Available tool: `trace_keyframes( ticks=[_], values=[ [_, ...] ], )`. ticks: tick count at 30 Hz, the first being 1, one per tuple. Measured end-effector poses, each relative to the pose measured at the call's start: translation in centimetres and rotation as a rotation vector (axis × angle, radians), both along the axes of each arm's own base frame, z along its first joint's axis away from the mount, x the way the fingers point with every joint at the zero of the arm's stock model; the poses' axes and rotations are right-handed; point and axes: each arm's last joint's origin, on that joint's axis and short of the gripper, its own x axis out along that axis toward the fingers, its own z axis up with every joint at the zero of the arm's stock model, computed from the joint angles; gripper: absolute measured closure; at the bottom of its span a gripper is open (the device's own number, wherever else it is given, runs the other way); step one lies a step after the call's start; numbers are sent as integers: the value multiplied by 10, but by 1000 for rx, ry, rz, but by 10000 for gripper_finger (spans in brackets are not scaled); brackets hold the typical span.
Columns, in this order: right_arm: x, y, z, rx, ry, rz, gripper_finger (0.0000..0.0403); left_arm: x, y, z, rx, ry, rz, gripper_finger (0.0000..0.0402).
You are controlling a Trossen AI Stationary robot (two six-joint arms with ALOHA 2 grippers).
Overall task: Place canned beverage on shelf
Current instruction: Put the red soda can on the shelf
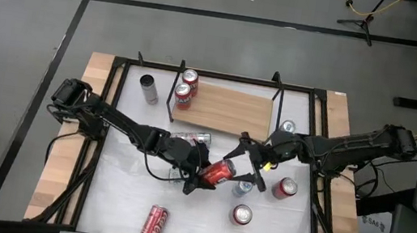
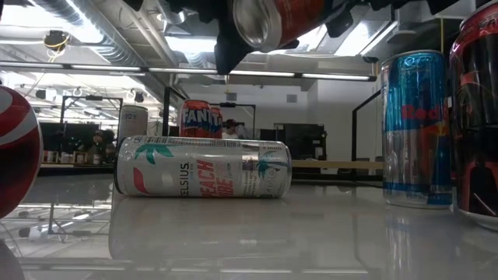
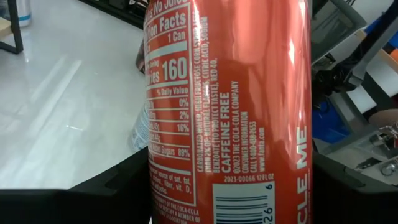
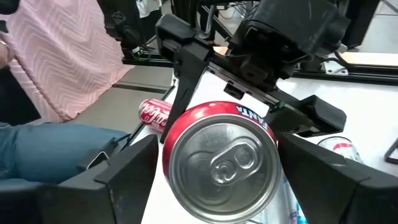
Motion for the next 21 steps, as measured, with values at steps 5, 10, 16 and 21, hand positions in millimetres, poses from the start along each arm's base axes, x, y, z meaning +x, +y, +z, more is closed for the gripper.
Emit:
trace_keyframes(
  ticks=[5,10,16,21],
  values=[
    [0,0,0,2,1,7,84,0,0,0,28,-7,-13,115],
    [0,0,1,4,-8,6,84,0,0,0,45,-11,-20,115],
    [2,0,0,6,-16,6,84,0,0,0,49,-13,-22,115],
    [10,2,-9,5,7,11,84,0,-1,0,53,-11,-31,115]
  ],
)
